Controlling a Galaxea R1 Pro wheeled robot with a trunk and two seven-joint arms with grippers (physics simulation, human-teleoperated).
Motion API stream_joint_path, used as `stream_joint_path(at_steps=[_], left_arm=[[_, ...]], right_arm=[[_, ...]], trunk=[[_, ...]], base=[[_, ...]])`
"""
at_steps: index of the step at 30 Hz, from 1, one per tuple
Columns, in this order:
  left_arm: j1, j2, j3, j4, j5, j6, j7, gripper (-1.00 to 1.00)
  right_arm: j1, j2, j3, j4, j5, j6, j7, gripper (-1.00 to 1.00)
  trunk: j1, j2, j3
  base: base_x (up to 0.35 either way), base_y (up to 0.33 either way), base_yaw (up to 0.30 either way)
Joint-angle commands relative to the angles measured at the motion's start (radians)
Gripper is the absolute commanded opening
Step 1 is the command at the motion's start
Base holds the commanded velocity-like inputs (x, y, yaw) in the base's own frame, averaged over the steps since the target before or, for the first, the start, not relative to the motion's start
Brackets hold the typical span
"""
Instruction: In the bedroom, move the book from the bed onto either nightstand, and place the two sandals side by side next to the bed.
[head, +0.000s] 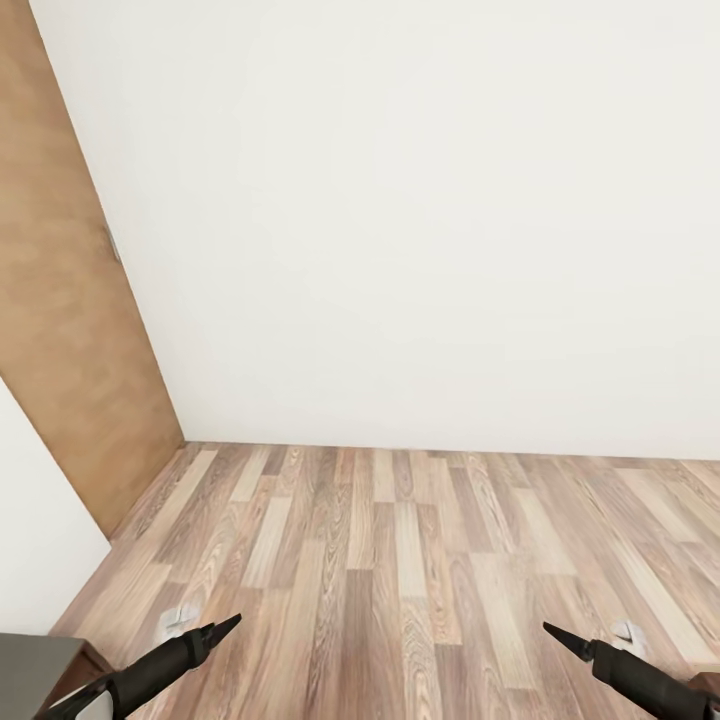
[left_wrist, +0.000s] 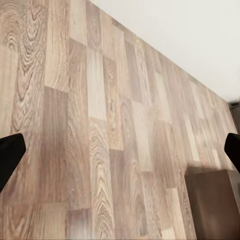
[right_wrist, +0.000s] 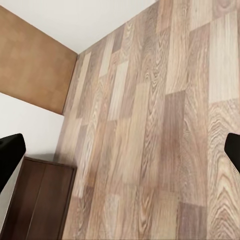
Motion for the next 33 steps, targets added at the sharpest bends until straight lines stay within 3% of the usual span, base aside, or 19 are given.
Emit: stream_joint_path(at_steps=[1, 9, 33], left_arm=[[-0.001, 0.000, -0.008, 0.001, 0.004, -0.010, -0.001, 1.00], [-0.001, 0.000, -0.008, 0.001, 0.004, -0.010, -0.001, 1.00], [-0.001, 0.000, -0.008, 0.001, 0.004, -0.010, -0.001, 1.00]], right_arm=[[-0.002, 0.000, 0.008, 0.004, -0.008, -0.003, 0.004, 1.00], [-0.002, 0.000, 0.008, 0.004, -0.008, -0.003, 0.004, 1.00], [-0.002, 0.000, 0.008, 0.004, -0.008, -0.003, 0.004, 1.00]], trunk=[[0.001, 0.000, -0.001], [0.001, 0.000, -0.001], [0.001, 0.000, 0.022]], base=[[0.327, 0.000, 0.000], [0.218, 0.000, 0.000], [0.004, 0.000, -0.030]])
